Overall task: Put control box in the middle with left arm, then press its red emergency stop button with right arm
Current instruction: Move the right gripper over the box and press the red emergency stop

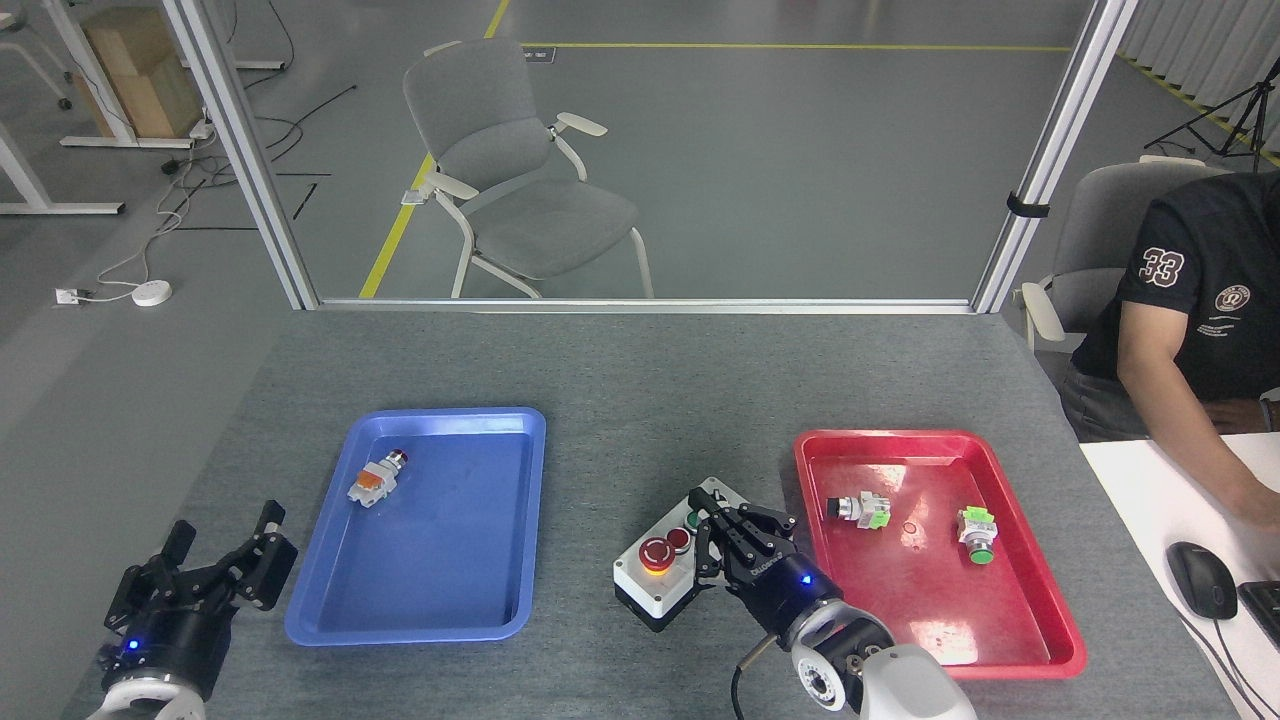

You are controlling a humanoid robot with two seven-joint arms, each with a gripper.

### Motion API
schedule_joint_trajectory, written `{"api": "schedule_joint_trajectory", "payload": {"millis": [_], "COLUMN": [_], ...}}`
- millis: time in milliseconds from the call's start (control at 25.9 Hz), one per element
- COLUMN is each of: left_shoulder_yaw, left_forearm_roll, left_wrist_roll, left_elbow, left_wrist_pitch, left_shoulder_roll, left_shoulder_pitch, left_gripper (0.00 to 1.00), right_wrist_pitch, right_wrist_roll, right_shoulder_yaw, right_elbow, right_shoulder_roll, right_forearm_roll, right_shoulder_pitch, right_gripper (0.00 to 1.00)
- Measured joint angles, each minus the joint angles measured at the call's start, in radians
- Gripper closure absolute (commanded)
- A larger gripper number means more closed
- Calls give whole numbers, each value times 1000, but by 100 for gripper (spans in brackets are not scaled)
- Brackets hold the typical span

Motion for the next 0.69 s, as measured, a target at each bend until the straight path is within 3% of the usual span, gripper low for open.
{"api": "schedule_joint_trajectory", "payload": {"millis": [695], "left_shoulder_yaw": [-30], "left_forearm_roll": [10], "left_wrist_roll": [22], "left_elbow": [17], "left_wrist_pitch": [-11], "left_shoulder_roll": [-45], "left_shoulder_pitch": [-18], "left_gripper": [1], "right_wrist_pitch": [-10], "right_wrist_roll": [11], "right_shoulder_yaw": [62], "right_elbow": [94], "right_shoulder_roll": [80], "right_forearm_roll": [1], "right_shoulder_pitch": [-2], "right_gripper": [100]}}
